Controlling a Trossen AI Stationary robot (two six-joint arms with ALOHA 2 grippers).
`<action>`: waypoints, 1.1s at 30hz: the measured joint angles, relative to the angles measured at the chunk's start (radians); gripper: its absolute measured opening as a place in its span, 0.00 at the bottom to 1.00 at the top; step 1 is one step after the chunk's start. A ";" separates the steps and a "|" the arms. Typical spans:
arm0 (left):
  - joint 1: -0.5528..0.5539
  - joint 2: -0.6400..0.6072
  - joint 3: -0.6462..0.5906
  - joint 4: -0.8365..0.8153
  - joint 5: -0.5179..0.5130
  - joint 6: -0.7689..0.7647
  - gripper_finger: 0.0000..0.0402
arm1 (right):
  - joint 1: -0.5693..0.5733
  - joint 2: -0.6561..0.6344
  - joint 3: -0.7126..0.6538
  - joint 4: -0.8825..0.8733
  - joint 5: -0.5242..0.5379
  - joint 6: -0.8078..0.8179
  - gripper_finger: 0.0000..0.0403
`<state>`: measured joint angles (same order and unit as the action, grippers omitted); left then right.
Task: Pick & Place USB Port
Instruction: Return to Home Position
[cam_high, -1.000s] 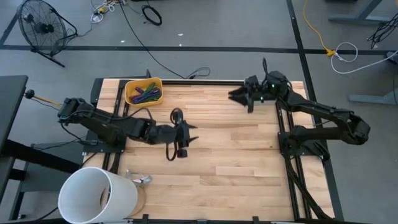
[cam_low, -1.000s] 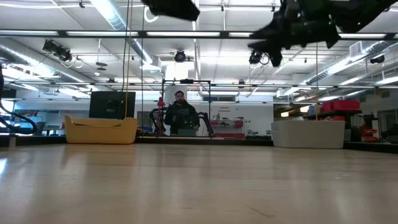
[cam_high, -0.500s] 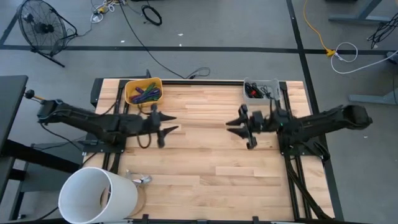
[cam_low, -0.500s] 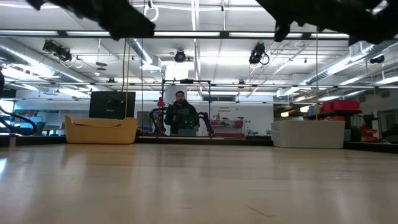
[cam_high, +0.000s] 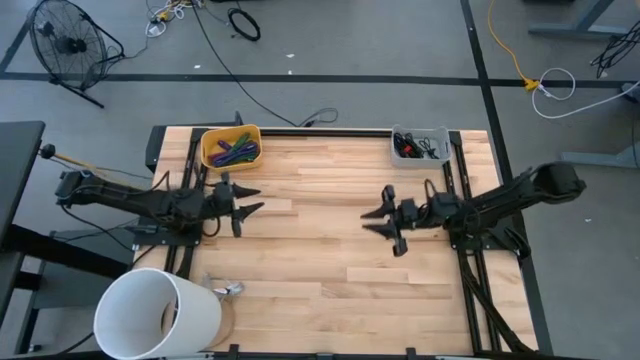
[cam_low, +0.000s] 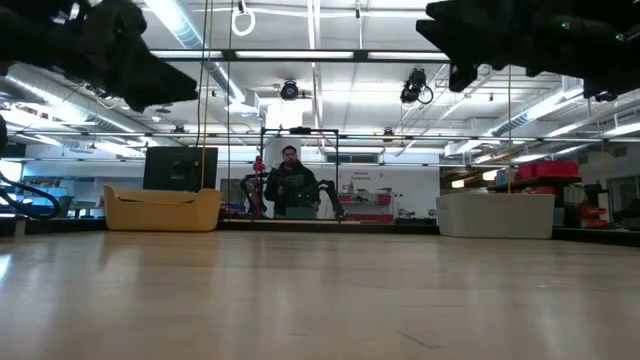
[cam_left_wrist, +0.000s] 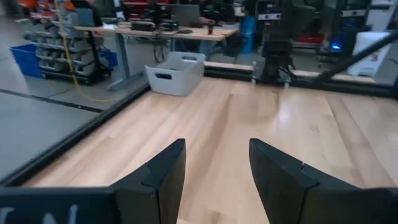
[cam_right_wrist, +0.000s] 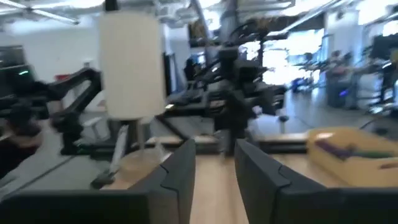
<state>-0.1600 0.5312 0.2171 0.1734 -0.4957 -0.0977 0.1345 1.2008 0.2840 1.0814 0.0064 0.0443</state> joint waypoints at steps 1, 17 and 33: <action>0.000 -0.023 -0.020 -0.001 0.003 0.000 0.45 | 0.016 0.031 0.000 0.019 0.003 0.010 0.28; -0.001 -0.148 -0.207 0.022 0.031 -0.057 0.45 | 0.080 0.389 -0.006 0.190 0.316 0.102 0.28; 0.000 -0.170 -0.208 0.006 0.036 0.008 0.45 | 0.109 0.151 -0.270 0.274 0.395 0.073 0.28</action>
<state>-0.1605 0.3615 0.0093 0.1798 -0.4593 -0.0898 0.2432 1.3518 0.0136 1.3549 0.4014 0.1173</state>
